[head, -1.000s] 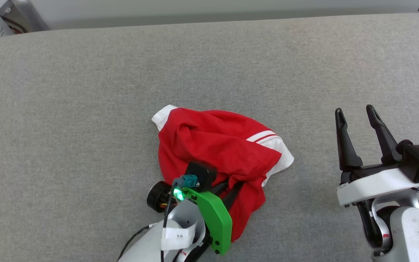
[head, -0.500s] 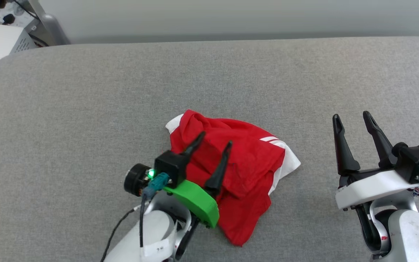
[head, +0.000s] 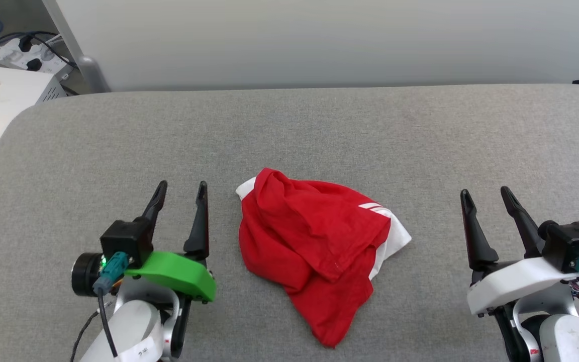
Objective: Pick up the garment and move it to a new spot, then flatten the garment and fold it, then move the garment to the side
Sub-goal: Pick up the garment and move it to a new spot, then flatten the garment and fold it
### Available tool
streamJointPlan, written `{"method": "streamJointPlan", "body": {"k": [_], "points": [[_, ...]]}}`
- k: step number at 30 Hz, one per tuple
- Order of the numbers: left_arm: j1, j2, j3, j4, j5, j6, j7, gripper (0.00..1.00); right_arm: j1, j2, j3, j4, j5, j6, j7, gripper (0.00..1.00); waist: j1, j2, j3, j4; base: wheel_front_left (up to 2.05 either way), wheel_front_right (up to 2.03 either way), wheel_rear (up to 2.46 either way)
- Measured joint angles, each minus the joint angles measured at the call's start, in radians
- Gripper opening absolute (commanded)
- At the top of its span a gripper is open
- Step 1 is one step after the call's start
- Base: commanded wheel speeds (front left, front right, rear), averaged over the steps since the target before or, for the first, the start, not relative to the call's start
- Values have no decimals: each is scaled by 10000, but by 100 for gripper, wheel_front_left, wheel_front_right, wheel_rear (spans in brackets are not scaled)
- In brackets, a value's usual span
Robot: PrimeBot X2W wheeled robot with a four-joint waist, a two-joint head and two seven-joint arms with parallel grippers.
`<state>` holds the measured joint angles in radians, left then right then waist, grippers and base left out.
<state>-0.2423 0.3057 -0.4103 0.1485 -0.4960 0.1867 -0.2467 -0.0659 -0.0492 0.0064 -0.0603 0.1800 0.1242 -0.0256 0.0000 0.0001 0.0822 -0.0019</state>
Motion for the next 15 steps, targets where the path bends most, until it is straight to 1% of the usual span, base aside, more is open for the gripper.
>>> {"method": "streamJointPlan", "body": {"k": [9,15], "points": [[1191,671,665,-353,-165,117,-81,100,490,2,27,-182,12,0,236,100,0,0,-487,-11,0,0,0],[1424,771,639,-525,-174,128,-77,100,645,2,69,-334,13,0,405,100,0,0,-609,23,0,0,0]]}}
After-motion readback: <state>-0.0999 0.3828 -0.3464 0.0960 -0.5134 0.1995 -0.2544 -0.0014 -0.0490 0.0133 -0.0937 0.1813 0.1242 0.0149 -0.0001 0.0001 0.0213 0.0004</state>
